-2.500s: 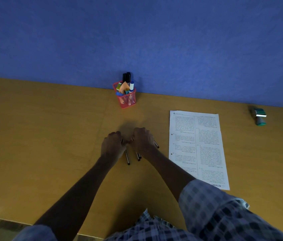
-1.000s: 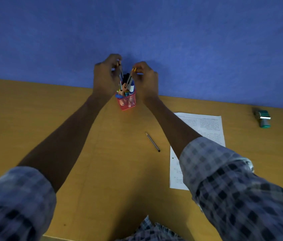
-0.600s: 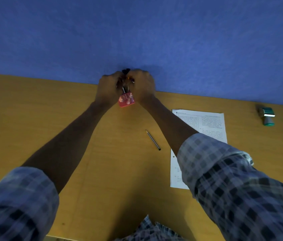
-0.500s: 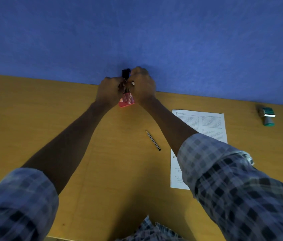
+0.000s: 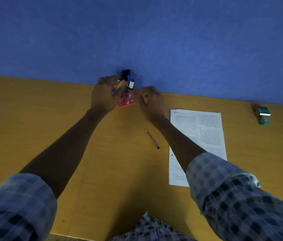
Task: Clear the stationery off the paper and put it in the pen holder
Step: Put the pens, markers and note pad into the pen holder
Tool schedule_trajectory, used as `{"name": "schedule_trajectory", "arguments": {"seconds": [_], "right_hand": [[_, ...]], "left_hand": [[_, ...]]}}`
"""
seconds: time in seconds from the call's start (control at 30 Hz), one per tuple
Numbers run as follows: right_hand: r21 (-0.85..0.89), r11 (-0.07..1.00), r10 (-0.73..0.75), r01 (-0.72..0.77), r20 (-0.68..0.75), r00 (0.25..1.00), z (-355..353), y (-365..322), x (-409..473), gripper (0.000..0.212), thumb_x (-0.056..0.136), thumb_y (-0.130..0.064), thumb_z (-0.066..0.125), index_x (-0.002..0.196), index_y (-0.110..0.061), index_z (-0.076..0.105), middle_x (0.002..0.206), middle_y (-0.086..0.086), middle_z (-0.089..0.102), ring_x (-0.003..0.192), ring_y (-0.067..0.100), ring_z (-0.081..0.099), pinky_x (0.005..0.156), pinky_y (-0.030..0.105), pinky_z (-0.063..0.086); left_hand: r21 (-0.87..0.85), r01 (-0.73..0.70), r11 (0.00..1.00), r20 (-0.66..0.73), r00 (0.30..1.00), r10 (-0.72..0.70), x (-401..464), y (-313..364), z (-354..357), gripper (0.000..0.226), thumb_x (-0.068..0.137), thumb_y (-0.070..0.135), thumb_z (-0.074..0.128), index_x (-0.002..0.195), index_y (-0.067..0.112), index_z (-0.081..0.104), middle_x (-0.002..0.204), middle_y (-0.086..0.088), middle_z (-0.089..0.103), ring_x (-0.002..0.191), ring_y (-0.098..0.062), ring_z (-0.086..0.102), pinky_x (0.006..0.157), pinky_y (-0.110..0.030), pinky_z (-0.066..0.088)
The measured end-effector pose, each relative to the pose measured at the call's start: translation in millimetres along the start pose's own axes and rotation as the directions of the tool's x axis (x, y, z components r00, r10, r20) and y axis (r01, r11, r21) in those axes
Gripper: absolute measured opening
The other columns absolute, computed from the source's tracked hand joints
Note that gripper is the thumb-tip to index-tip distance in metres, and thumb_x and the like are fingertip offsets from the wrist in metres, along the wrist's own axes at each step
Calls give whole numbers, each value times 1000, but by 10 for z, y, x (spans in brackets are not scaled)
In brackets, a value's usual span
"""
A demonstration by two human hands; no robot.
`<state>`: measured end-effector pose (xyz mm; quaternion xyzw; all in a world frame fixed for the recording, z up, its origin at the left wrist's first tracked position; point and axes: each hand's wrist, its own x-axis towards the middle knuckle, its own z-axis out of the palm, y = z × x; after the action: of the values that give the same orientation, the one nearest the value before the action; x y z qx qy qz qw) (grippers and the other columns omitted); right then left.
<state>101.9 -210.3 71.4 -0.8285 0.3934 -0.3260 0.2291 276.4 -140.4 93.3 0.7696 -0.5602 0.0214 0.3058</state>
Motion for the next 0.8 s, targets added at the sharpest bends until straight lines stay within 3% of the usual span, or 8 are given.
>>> {"name": "schedule_trajectory", "arguments": {"seconds": [0.07,0.2,0.33,0.43,0.6,0.7,0.8], "right_hand": [[-127,991,61,-42,154,986,-13,81,-149,15,89,-18,56,90,-8,67,88,7,67,79,23,65,64,25,48],[-343,937,233,-59,492,839,-67,151,-356,26,83,-36,64,100,-17,69,98,0,70,92,21,65,83,32,52],[-404,914,286,-30,592,753,-67,145,-458,26,79,-27,71,102,-15,69,100,5,70,94,25,66,83,36,55],[-363,929,290,-74,586,756,-23,153,-459,22,81,-14,69,103,-10,70,101,9,71,95,27,68,84,40,58],[-113,974,225,-195,491,842,-46,105,-249,16,81,-13,71,93,-4,74,94,9,73,85,21,68,80,38,58],[147,965,178,-219,254,951,-117,-58,-44,12,84,-9,65,86,-6,76,85,9,75,77,17,68,74,36,57],[335,923,200,-187,-5,980,-161,-238,175,10,87,-9,65,87,-7,75,86,4,75,74,8,65,70,22,53]], "left_hand": [[-28,28,999,-22,999,-29,-80,-29,17,45,86,35,53,123,9,59,111,-12,66,106,-31,56,79,-39,49],[-59,130,990,-35,991,-132,-214,-92,97,58,80,37,60,131,11,49,120,-11,59,111,-28,54,81,-35,48],[-109,242,964,77,969,-234,-262,-172,180,87,74,40,75,144,8,34,141,-12,45,130,-28,44,97,-37,43],[-157,317,935,158,943,-293,-226,-195,232,103,71,39,81,150,8,23,154,-13,32,142,-28,31,107,-35,33],[-254,388,886,212,916,-340,-135,-201,296,107,70,38,84,152,11,20,156,-9,30,143,-25,29,103,-28,28],[-316,359,878,207,929,-305,-75,-182,303,90,69,37,84,143,14,38,139,-3,53,124,-16,51,97,-26,44],[-341,312,887,152,949,-275,-62,-142,308,68,71,35,83,128,16,52,118,3,65,101,-6,58,78,-12,50]]}}
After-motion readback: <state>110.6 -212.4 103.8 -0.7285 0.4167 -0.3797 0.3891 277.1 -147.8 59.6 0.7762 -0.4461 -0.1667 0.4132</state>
